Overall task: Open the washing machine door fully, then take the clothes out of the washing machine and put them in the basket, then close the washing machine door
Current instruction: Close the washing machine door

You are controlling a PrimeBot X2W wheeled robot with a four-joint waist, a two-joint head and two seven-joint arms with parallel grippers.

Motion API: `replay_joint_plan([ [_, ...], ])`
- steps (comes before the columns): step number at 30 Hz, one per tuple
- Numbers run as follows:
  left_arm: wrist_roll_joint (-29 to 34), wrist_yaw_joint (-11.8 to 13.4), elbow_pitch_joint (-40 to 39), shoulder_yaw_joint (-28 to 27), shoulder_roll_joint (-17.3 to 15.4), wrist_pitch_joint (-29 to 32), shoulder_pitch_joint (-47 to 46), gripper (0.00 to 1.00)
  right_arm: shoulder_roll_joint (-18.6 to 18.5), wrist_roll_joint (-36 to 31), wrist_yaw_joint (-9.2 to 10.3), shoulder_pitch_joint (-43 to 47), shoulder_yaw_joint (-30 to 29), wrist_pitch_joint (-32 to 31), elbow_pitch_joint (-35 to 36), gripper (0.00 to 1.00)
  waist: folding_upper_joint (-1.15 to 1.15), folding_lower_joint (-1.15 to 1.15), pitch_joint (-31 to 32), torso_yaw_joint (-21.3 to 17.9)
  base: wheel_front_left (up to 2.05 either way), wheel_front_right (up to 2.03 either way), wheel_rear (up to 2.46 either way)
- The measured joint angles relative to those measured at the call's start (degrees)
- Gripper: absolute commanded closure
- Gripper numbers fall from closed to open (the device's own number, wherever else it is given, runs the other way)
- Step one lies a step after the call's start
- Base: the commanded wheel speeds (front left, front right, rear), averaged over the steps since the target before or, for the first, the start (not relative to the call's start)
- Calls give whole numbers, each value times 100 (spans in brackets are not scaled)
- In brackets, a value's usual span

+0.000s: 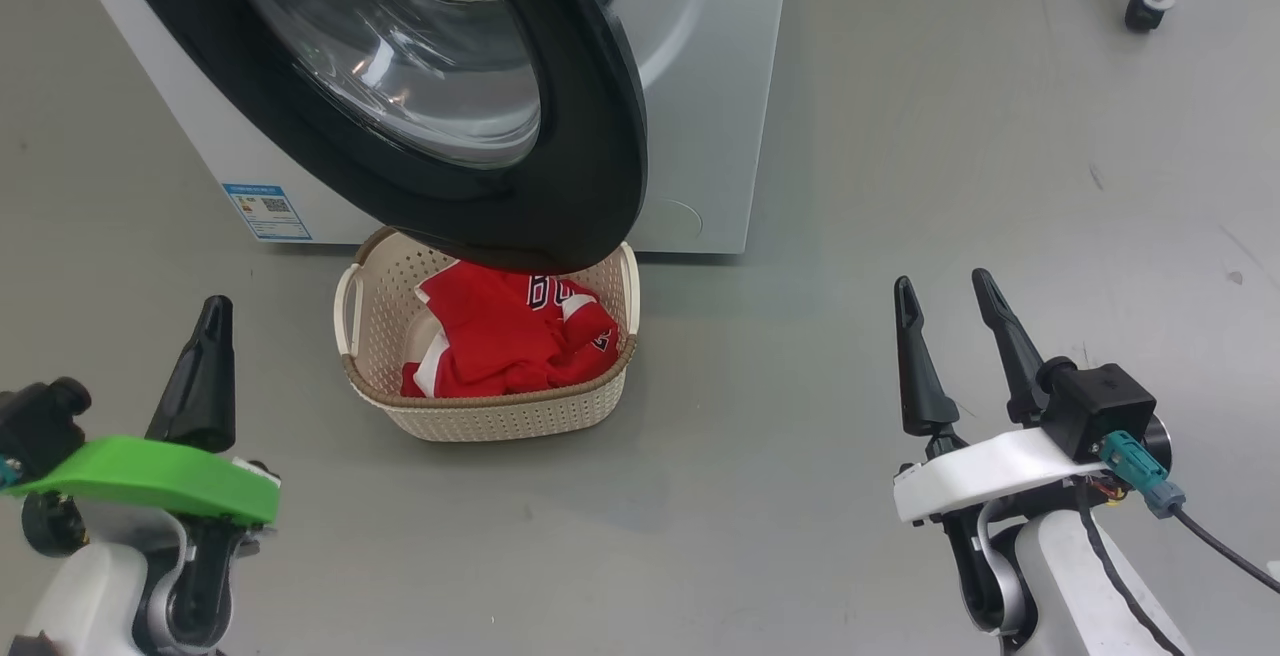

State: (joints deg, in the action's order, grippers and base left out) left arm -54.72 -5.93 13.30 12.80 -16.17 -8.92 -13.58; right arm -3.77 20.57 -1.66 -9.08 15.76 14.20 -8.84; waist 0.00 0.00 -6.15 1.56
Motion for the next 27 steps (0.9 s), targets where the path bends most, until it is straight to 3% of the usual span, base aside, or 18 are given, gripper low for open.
replay_joint_plan([
  [6, 782, 109, -107, 198, -164, -488, 243, 100, 8, -1, -4, 8, 3, 0, 9, 0, 0, 0, 27, 47, 0, 0, 0],
  [12, 1223, 269, -194, 344, -153, -513, 376, 100, 12, -5, -22, 25, -34, 0, 32, 0, 0, 0, -5, 86, 0, 0, 0],
  [14, 1318, 346, -221, 336, -116, -528, 420, 53, 18, -7, -30, 25, -33, 0, 31, 0, 0, 0, -17, 104, 0, 0, 0],
  [15, 1394, 399, -225, 335, -102, -530, 448, 14, 18, -7, -30, 26, -33, 0, 31, 0, 0, 0, -19, 111, 0, 0, 0],
  [16, 1491, 446, -230, 337, -100, -535, 478, 0, 18, -8, -31, 26, -34, 0, 30, 0, 0, 0, -21, 117, 0, 0, 0],
  [27, 1749, 716, -338, 240, 233, -538, 634, 0, 23, -15, -79, 27, -33, 0, 13, 0, 0, 0, 8, 159, 0, 0, 0],
])
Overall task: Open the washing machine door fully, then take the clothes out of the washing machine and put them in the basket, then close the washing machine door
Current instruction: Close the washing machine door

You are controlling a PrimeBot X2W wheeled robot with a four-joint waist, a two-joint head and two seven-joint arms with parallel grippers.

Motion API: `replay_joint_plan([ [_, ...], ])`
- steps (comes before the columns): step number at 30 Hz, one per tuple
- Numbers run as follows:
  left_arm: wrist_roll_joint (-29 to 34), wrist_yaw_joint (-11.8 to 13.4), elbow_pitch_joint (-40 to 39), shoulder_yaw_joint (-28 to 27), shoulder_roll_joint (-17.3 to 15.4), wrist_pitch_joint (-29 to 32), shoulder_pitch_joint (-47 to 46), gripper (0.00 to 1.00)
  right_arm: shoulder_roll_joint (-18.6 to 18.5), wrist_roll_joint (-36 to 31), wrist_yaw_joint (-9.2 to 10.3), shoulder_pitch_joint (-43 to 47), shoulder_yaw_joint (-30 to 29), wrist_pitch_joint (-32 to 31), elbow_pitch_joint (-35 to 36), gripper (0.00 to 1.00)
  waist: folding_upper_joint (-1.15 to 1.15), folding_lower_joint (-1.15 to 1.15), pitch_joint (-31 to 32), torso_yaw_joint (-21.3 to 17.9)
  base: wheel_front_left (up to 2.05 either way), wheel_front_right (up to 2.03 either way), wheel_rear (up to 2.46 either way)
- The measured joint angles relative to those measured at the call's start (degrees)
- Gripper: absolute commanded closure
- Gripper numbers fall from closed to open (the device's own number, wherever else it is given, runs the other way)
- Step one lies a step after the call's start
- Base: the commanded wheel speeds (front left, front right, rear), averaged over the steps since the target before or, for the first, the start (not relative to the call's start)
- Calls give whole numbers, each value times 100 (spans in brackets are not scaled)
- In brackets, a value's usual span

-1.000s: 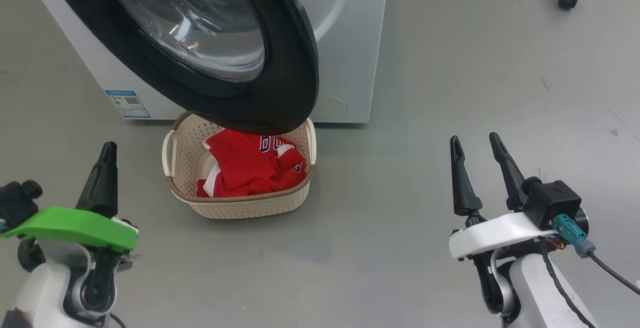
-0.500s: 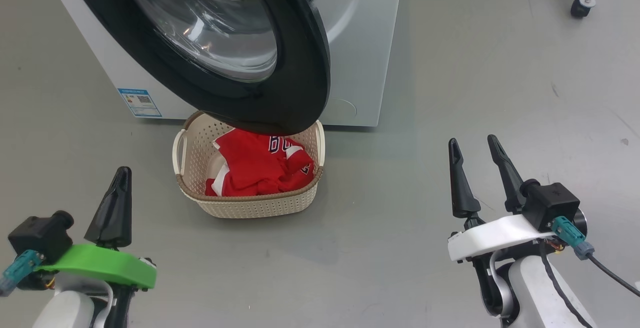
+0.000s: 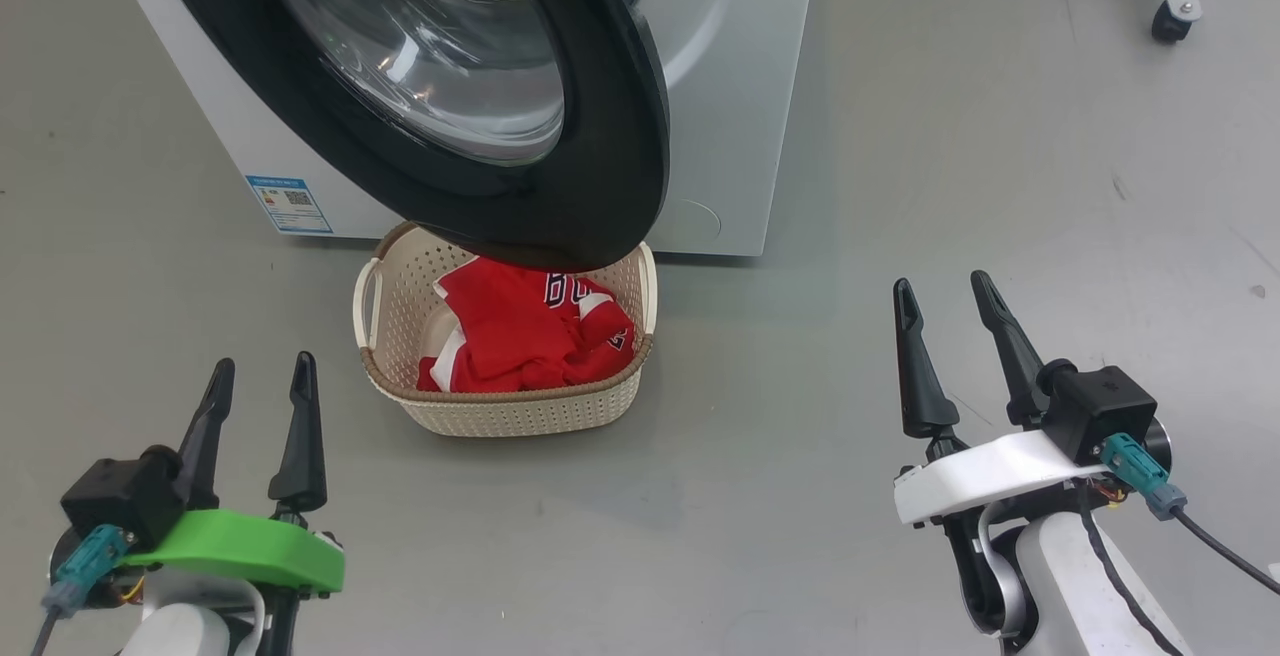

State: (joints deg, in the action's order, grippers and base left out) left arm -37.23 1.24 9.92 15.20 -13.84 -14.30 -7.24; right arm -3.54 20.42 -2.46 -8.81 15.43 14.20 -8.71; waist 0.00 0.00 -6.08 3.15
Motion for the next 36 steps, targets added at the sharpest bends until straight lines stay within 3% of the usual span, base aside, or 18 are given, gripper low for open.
replay_joint_plan([
  [36, 665, -63, -356, -346, 448, -14, 281, 0, 24, -49, -52, 24, -10, 0, -64, 0, 0, 0, 78, -14, 0, 0, 0],
])
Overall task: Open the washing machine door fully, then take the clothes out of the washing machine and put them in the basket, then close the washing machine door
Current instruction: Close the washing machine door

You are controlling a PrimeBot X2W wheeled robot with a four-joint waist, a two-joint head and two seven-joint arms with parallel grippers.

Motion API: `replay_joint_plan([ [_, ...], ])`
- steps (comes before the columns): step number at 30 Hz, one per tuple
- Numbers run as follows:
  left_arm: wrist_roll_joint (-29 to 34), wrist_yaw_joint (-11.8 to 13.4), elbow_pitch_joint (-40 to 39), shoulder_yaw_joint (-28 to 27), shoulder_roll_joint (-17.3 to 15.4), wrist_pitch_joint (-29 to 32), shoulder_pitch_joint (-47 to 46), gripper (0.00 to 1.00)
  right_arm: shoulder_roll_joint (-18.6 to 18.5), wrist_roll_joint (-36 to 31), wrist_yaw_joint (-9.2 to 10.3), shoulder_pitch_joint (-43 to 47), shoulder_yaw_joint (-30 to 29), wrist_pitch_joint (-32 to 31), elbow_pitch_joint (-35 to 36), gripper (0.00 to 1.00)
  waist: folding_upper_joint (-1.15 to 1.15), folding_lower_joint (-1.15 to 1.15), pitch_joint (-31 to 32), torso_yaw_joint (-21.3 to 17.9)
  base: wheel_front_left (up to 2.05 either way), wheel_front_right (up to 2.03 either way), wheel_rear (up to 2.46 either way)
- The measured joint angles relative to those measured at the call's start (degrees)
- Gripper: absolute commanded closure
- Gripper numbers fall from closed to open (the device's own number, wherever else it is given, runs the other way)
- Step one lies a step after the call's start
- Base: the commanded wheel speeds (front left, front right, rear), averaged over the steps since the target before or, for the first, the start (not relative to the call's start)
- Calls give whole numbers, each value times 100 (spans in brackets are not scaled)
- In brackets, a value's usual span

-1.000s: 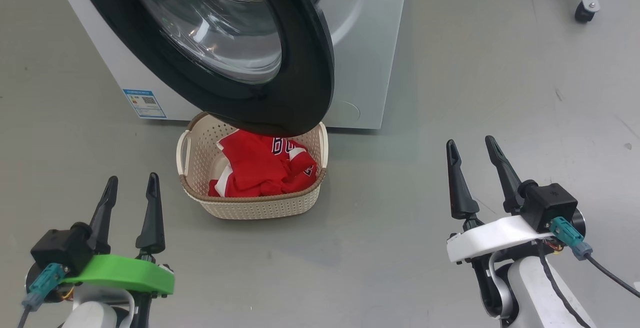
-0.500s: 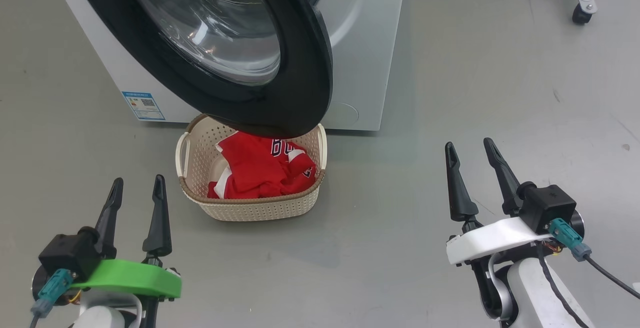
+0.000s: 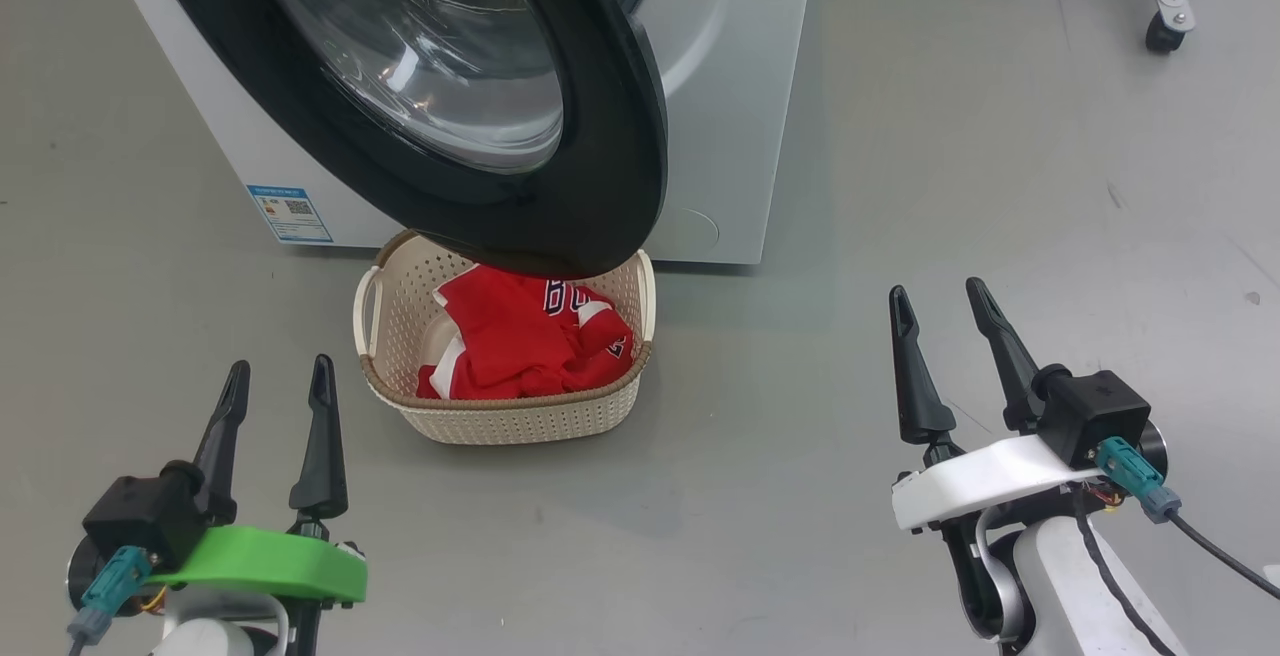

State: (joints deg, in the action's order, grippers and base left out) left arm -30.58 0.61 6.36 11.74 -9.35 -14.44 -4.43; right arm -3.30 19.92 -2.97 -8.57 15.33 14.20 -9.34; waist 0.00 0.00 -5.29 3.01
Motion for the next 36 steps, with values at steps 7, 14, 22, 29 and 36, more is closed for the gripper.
replay_joint_plan([
  [7, 59, -48, -4, -63, 46, 0, 8, 0, 2, 0, -46, 0, 0, 0, -3, 0, 0, 0, 10, -22, 0, 0, 0],
  [14, 114, -100, -11, -83, 103, 0, 23, 0, 4, 0, -46, 3, 0, 0, -3, 0, 0, 0, 15, -47, 0, 0, 0],
  [22, 186, -151, -14, -120, 132, 0, 83, 0, 7, -42, -49, 4, -5, 0, 40, 100, 0, 0, -1, -52, 0, 0, 0],
  [29, 196, -244, -119, -76, 213, 0, 102, 0, 4, -270, -110, -52, 26, 0, 436, 100, 0, 0, -196, 26, 0, 0, 0],
  [36, 277, -328, -133, 2, 275, -1, 79, 0, -165, -650, -267, -449, 524, 1, 578, 100, 0, 0, -463, 135, 0, 0, 0],
])
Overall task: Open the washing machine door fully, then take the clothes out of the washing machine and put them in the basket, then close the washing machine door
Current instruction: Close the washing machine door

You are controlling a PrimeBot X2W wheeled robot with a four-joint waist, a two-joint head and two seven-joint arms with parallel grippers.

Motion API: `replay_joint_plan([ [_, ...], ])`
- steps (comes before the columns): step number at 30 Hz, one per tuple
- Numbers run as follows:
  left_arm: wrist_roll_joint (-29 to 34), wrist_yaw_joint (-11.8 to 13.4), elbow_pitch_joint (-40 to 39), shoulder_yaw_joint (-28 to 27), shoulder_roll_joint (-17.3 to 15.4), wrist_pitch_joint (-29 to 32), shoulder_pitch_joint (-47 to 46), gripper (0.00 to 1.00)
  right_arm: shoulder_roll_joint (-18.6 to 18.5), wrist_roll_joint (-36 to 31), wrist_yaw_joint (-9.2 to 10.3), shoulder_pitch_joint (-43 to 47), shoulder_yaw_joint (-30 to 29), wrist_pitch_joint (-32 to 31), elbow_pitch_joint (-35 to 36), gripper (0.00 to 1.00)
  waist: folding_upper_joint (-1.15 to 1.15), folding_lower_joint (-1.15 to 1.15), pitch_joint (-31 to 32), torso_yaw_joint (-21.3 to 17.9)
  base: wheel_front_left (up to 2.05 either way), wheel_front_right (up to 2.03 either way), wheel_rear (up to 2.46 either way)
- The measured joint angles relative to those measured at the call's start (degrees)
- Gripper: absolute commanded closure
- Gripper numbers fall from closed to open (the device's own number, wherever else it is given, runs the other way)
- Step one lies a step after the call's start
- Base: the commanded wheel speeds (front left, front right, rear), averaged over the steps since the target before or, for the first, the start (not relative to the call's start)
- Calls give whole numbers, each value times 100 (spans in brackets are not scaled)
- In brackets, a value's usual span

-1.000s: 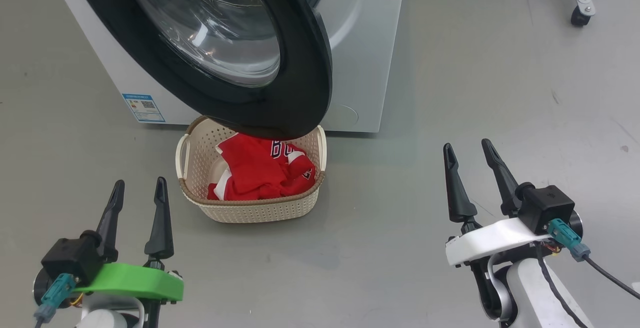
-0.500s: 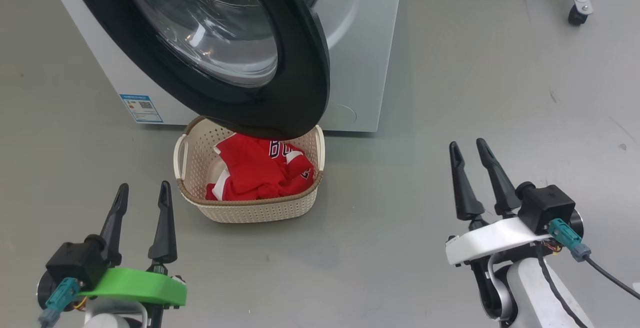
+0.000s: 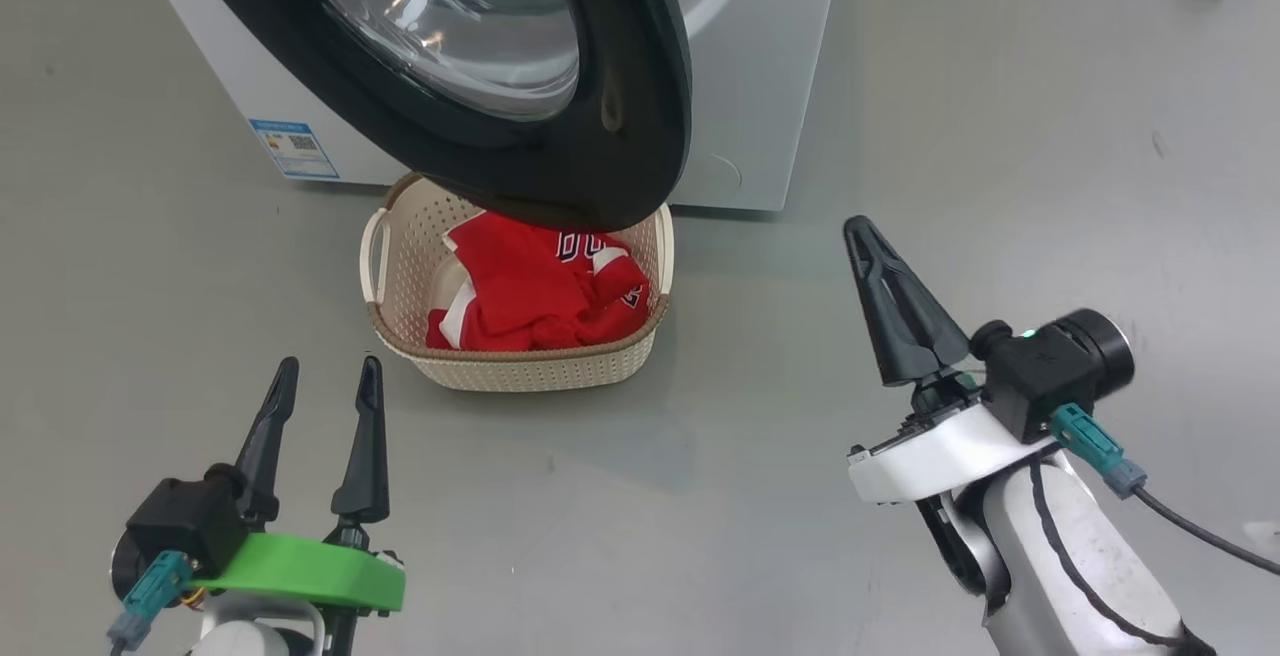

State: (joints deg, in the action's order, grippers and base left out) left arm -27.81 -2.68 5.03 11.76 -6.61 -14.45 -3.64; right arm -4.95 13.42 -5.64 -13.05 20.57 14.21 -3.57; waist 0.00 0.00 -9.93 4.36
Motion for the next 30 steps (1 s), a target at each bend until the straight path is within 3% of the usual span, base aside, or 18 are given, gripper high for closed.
replay_joint_plan([
  [14, 20, -123, -3, 160, 234, 1, -431, 0, -248, -287, -134, -1039, 739, -264, -118, 100, 0, 0, -723, 516, 0, 0, 0],
  [30, 15, -224, 63, 121, 387, 0, -998, 0, -661, -288, -135, -2358, 775, -517, -565, 100, 0, 0, -1659, 1123, 0, 0, 0],
])
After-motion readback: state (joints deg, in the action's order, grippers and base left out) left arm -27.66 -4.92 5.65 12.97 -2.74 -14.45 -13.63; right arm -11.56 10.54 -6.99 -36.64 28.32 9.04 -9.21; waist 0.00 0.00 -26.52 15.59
